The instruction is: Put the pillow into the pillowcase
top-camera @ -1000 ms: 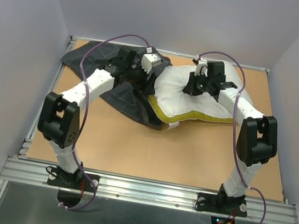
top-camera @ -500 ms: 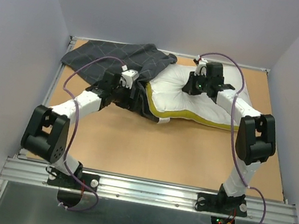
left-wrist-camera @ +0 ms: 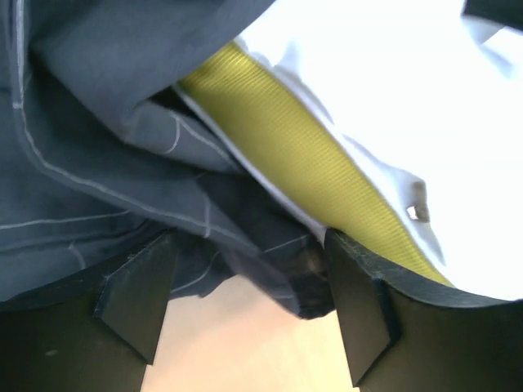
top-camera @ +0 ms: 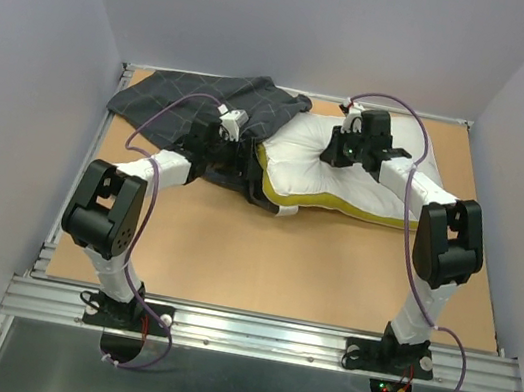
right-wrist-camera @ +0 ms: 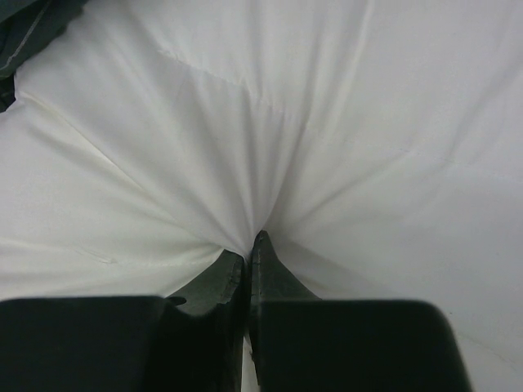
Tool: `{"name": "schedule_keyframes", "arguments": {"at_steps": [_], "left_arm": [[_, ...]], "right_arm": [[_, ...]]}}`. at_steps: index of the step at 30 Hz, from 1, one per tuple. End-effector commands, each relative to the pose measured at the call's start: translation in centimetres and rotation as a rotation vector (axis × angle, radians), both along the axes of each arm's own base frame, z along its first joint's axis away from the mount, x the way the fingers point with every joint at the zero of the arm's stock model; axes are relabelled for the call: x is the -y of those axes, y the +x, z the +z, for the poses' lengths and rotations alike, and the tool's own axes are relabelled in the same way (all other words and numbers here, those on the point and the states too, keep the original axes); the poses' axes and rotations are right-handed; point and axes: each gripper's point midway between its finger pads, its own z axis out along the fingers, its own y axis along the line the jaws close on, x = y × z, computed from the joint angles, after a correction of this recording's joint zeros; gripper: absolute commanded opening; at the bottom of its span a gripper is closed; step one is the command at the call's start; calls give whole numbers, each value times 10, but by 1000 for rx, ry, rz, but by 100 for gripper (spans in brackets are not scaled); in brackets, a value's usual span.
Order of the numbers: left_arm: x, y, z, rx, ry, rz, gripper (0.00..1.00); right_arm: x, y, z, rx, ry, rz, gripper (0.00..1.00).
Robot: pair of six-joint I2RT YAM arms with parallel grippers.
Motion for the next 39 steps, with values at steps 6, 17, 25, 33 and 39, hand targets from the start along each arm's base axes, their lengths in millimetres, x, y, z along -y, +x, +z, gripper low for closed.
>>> {"name": "schedule_keyframes", "arguments": {"at_steps": [6, 17, 25, 33, 39], "left_arm": [[4, 22, 19, 66, -20, 38, 73], [-11, 14, 12, 96, 94, 15, 22], [22, -30, 60, 213, 46, -262, 0], [64, -128, 76, 236, 43, -639, 0], [105, -157, 104, 212, -58, -815, 0]], "right_arm": [[-5, 17, 38, 122, 58, -27, 1], [-5, 24, 28, 73, 83, -91, 1], [5, 41, 15, 29, 94, -240, 1], [2, 47, 18, -42, 199, -479, 0], [0, 51, 1, -54, 176, -630, 1]]}}
